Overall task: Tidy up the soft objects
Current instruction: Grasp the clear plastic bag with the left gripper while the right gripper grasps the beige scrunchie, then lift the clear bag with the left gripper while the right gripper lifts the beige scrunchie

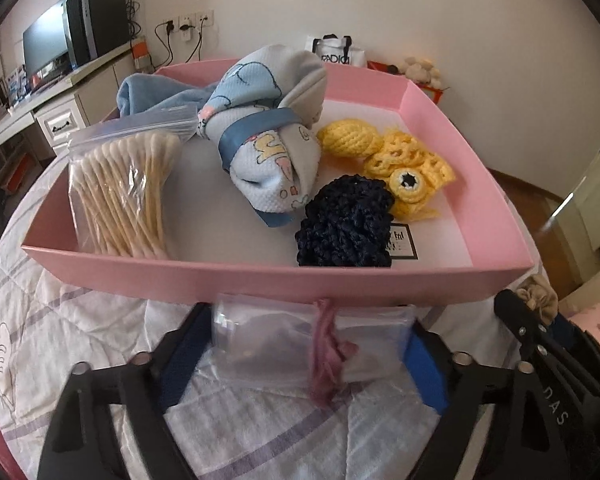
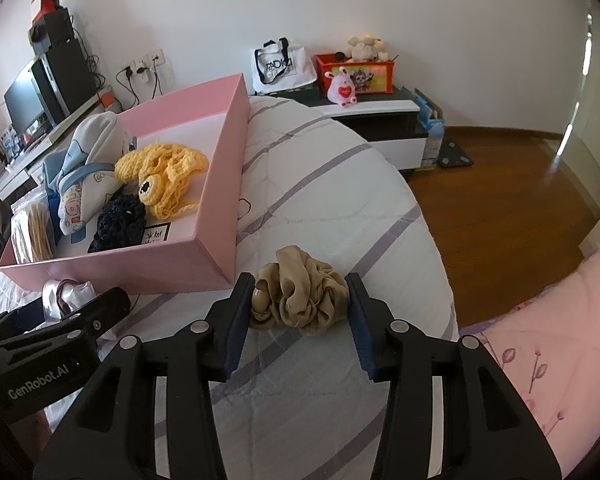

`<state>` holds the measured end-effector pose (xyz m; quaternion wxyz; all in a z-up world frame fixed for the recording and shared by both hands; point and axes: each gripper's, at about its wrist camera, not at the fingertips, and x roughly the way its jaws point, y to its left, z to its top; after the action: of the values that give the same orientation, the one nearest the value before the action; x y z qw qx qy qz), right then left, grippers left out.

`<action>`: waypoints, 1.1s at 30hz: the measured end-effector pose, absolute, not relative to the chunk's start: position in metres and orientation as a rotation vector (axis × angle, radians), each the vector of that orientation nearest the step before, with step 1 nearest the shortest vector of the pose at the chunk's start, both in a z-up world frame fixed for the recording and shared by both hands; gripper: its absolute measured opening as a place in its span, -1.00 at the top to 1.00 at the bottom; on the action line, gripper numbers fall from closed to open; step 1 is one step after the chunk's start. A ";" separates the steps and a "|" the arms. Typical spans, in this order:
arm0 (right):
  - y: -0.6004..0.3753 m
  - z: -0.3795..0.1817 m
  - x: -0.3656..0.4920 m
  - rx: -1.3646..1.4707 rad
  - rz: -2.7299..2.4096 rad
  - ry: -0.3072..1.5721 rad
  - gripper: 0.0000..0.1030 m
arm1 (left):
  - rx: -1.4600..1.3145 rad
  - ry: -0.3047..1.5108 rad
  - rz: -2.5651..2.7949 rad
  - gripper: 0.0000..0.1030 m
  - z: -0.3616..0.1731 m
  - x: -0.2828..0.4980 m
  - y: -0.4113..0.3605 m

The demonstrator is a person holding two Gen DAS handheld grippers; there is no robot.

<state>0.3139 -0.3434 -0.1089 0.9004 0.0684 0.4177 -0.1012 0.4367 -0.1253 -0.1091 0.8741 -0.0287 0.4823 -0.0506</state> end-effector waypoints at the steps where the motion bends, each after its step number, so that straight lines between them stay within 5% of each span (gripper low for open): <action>1: -0.343 -0.109 0.314 0.139 -0.211 0.865 0.16 | -0.053 1.004 -0.107 -0.52 -0.109 0.435 -0.126; 33: -0.300 -0.069 0.281 0.085 -0.248 0.811 0.28 | -0.026 0.915 -0.195 -0.46 -0.060 0.369 -0.089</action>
<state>0.2806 -0.3001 -0.0693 0.9105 0.0412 0.3934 -0.1203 0.3694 -0.0886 -0.0600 0.8924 -0.0128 0.4411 -0.0939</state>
